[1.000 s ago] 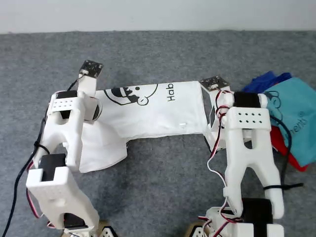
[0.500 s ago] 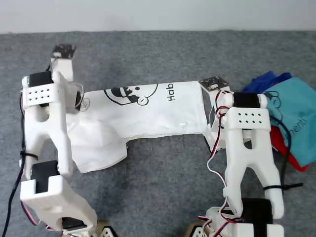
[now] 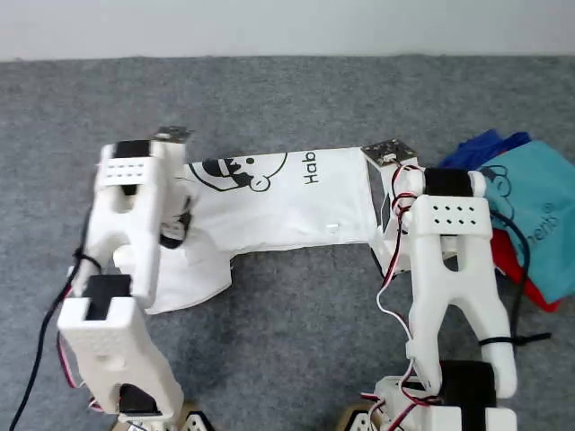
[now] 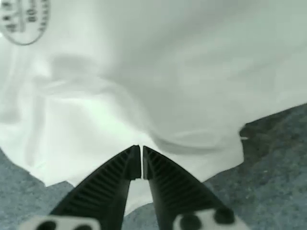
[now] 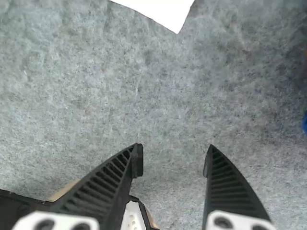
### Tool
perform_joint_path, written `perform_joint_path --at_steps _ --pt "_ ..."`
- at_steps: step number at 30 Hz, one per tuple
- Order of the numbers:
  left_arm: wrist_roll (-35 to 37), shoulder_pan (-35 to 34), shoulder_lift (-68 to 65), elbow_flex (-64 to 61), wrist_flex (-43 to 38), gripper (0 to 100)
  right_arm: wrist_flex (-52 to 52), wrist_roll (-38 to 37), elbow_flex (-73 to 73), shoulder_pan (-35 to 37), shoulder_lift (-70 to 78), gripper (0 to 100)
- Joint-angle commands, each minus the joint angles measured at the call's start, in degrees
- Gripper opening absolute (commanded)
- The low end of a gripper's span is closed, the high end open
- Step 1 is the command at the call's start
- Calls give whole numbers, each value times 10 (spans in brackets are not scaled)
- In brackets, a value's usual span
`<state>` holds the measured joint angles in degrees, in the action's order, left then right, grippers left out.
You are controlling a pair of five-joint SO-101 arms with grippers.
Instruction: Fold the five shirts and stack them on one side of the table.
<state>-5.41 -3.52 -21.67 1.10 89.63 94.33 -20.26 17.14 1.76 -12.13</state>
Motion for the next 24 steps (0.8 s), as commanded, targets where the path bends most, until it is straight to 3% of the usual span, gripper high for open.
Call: perform_joint_path --at_steps 1,9,16,24 --pt "8 38 2 35 -1 14 -7 -4 -3 7 -19 211" --pt "8 51 -8 39 -45 14 -9 -4 -2 7 -19 211" --pt "8 43 -125 45 -105 14 -9 -4 -2 7 -19 211" --pt "8 26 -89 169 29 14 -9 -4 -2 7 -19 211"
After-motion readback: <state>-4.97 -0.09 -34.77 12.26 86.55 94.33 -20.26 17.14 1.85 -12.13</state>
